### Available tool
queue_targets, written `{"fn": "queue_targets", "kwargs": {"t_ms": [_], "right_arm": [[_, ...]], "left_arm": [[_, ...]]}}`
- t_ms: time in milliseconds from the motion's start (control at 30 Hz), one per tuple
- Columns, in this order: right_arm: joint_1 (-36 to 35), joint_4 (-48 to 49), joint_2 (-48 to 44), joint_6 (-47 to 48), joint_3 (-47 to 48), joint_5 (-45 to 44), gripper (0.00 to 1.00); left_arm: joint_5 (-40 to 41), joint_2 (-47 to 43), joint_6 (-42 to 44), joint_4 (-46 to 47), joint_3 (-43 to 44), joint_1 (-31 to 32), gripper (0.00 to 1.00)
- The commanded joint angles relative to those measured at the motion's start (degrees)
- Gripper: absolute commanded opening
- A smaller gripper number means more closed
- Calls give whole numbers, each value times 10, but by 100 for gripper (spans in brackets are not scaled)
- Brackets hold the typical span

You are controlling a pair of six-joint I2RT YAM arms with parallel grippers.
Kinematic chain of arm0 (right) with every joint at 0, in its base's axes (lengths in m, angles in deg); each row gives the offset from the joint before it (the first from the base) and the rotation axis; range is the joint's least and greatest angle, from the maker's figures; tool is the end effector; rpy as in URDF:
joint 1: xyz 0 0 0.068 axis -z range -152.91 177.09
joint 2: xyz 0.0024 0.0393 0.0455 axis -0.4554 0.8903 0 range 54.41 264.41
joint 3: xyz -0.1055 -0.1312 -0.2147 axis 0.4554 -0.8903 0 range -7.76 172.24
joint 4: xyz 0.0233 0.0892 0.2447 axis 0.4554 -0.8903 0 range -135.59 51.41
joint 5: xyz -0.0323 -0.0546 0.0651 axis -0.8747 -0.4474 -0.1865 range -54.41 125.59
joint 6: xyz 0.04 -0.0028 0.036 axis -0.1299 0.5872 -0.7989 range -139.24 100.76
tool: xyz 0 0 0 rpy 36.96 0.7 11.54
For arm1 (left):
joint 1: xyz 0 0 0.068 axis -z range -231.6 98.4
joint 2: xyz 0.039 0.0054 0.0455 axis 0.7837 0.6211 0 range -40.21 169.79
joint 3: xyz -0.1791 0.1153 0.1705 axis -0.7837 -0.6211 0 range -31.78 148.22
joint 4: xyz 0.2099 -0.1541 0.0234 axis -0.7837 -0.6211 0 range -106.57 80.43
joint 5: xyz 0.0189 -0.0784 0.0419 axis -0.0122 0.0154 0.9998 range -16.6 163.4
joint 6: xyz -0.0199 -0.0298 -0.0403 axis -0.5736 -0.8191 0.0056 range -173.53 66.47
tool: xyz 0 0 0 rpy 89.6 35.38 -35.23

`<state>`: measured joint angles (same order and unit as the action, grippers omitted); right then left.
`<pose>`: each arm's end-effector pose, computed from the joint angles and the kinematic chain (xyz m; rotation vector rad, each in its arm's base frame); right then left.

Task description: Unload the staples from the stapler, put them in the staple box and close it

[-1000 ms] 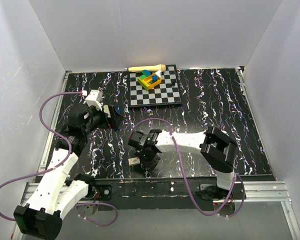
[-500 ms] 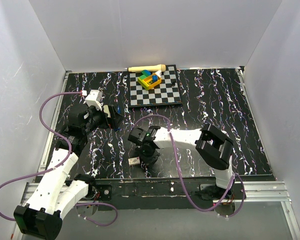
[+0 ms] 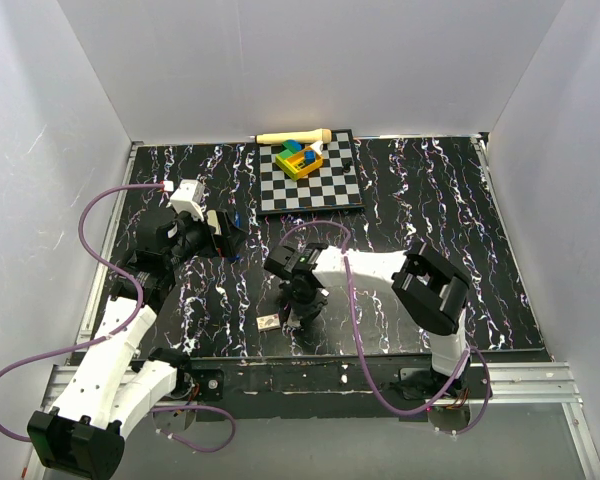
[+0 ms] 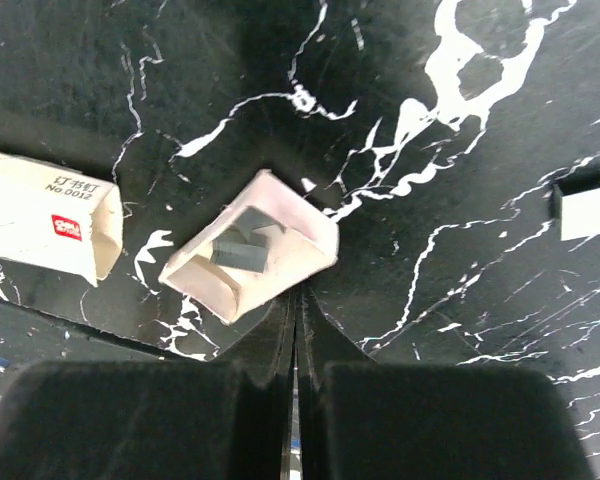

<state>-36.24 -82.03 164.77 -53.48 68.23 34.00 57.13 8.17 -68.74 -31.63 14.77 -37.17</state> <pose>0.1675 0.3313 0.1651 -0.7425 2.8791 0.2117 0.1819 -0.0570 0.3191 0.1737 2.0154 -0.6133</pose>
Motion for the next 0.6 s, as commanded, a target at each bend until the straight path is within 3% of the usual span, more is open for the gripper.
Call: {"fn": "queue_targets", "kwargs": {"t_ms": [0,200,567], "right_arm": [[5,-3,-22,-15,-6,-18,1],[5,-20,-86,-10,-24,-50,3],[44,-41,-130,50,-44,-101,35]], "left_arm": [[5,-7,5,-1,3,2,98],[4,-7,4,-1,3,2,98],[-3,-9,3,0,3,2,98]]}}
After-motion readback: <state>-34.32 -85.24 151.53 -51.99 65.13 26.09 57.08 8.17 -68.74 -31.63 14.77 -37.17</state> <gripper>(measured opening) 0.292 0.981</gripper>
